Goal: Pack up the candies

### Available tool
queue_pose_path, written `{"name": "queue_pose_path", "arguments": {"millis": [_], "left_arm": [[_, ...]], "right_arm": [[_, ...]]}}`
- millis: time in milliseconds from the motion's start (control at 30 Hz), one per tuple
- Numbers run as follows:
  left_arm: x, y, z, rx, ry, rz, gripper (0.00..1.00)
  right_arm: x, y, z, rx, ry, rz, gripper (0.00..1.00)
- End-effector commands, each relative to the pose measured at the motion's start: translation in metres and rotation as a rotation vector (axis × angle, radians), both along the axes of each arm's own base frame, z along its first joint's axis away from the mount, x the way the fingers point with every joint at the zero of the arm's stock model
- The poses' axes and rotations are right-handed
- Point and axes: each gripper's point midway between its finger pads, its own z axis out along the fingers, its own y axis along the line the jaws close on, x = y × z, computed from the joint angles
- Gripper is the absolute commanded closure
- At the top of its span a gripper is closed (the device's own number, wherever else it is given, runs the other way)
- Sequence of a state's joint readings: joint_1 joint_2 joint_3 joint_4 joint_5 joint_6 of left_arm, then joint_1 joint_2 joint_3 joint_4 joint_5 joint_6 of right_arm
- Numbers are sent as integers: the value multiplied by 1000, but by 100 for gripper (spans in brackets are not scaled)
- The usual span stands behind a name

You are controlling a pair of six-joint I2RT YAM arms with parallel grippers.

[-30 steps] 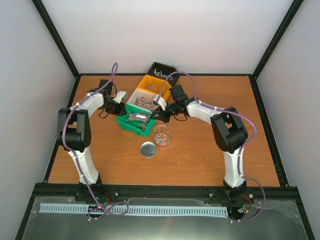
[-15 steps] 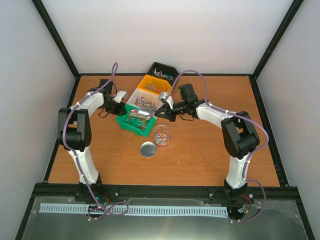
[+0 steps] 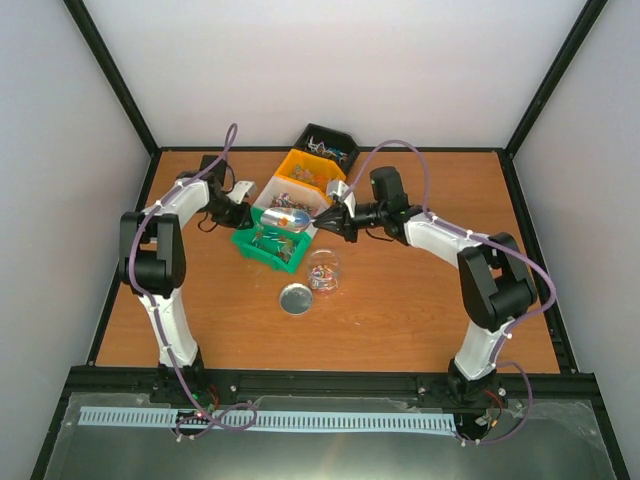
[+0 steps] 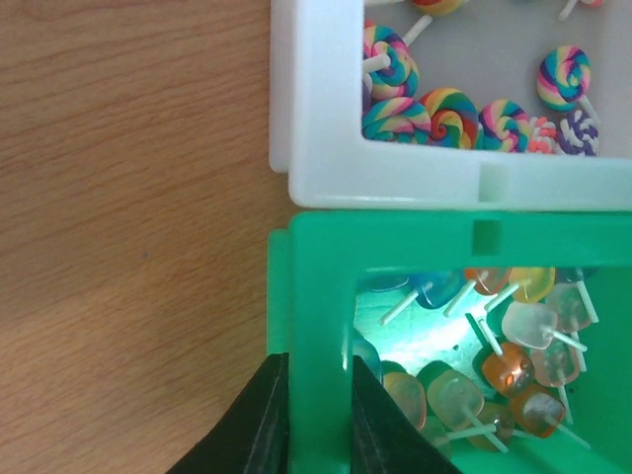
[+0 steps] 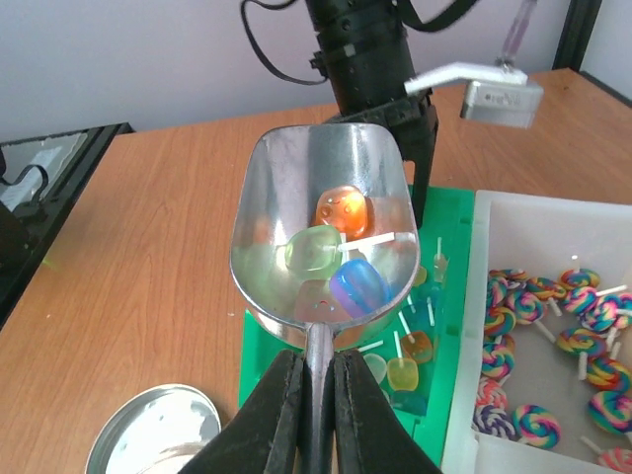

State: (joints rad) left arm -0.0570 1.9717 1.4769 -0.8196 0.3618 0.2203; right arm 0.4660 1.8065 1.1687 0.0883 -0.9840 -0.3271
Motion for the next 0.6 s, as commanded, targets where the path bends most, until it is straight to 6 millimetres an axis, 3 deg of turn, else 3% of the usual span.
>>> {"name": "queue_pose_path", "arguments": {"millis": [0, 233, 367, 567], "left_arm": [[10, 6, -7, 22, 4, 13, 83], [14, 5, 1, 16, -13, 2, 75], [15, 3, 6, 5, -23, -8, 61], [14, -3, 14, -28, -33, -32, 48]], "right_arm": [[-13, -17, 26, -5, -114, 48, 97], [-34, -52, 44, -67, -152, 84, 97], [-42, -73, 50, -89, -156, 81, 97], [-48, -95, 52, -134, -166, 64, 97]]}}
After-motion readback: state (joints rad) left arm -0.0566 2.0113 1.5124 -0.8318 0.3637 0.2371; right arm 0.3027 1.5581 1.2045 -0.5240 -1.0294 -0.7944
